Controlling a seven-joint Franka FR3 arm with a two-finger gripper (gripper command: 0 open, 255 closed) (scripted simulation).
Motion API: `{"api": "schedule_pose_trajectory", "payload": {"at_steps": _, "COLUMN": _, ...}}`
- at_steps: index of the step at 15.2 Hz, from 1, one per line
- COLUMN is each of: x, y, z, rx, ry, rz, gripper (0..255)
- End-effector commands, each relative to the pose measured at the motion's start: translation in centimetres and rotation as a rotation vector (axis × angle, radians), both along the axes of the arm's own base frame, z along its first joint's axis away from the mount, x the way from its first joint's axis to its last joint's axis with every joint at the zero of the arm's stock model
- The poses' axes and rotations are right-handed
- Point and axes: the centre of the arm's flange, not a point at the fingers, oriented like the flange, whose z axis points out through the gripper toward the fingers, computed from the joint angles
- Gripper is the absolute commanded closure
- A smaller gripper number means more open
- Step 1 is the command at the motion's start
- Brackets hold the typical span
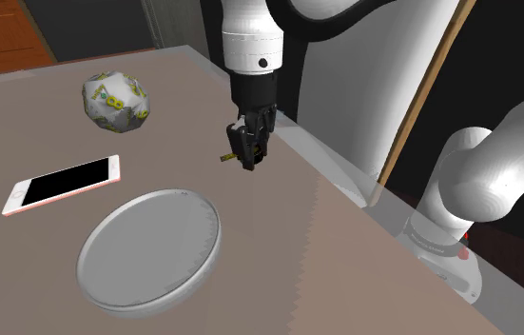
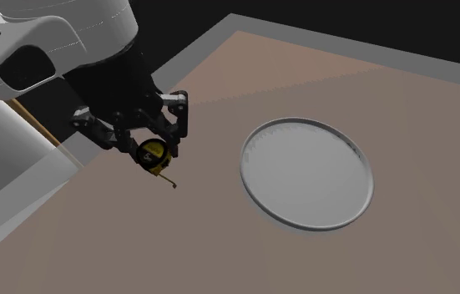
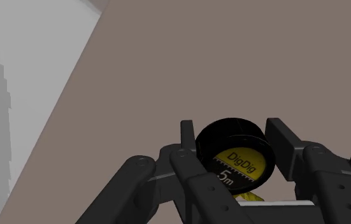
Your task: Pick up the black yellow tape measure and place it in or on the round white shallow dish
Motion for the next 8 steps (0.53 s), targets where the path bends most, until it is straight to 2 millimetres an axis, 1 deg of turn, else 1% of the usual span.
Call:
{"api": "schedule_pose_trajectory", "payload": {"at_steps": 1, "x": -0.1, "y": 0.2, "z": -0.2, "rx": -0.001, "ry": 0.007, "rz": 0.003, "gripper": 255}}
{"api": "schedule_pose_trajectory", "payload": {"at_steps": 4, "x": -0.1, "y": 0.2, "z": -0.2, "rx": -0.001, "ry": 0.007, "rz": 0.003, "gripper": 255}}
{"api": "schedule_pose_trajectory", "payload": {"at_steps": 8, "x": -0.1, "y": 0.2, "z": 1.9, "rx": -0.001, "ry": 0.007, "rz": 0.003, "gripper": 255}}
